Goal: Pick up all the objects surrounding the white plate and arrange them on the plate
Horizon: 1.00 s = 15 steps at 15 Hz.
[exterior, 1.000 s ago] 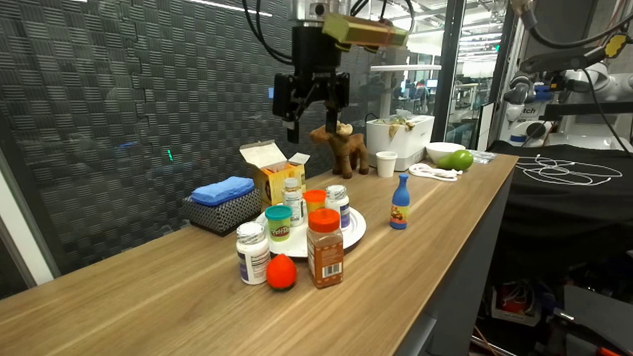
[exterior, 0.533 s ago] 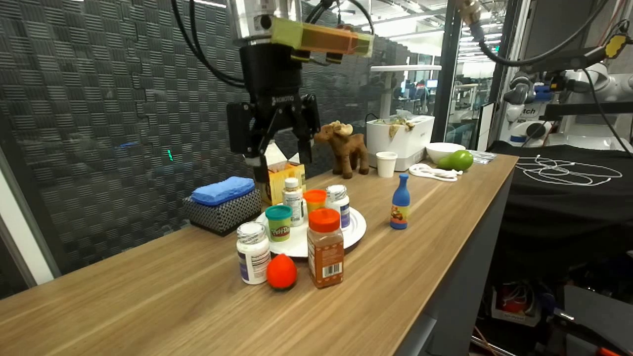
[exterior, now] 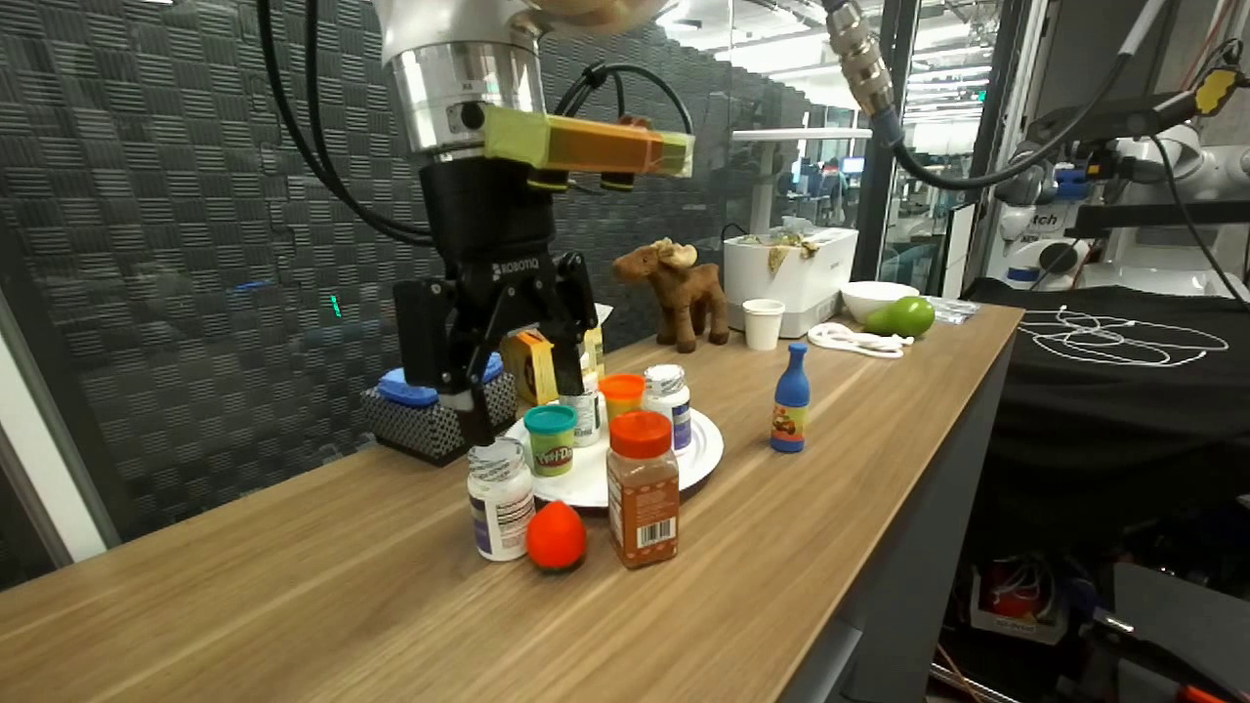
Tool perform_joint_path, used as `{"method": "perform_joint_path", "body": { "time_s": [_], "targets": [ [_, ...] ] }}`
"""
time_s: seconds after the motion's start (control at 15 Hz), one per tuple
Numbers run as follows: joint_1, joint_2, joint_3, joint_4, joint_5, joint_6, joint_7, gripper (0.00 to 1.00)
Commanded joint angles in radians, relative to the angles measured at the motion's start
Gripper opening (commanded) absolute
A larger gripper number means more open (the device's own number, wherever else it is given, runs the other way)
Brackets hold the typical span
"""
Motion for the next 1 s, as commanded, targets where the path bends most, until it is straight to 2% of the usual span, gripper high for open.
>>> {"method": "perform_joint_path", "body": {
  "time_s": [0.0,0.53,0.93],
  "targets": [
    [0.011,0.008,0.0,0.027,0.012,0.024,-0.026,1.0],
    [0.003,0.012,-0.007,-0.029,0.003,0.18,-0.083,1.0],
    [-0.008,0.027,-0.02,-0.047,-0.002,0.194,-0.119,1.0]
  ]
}}
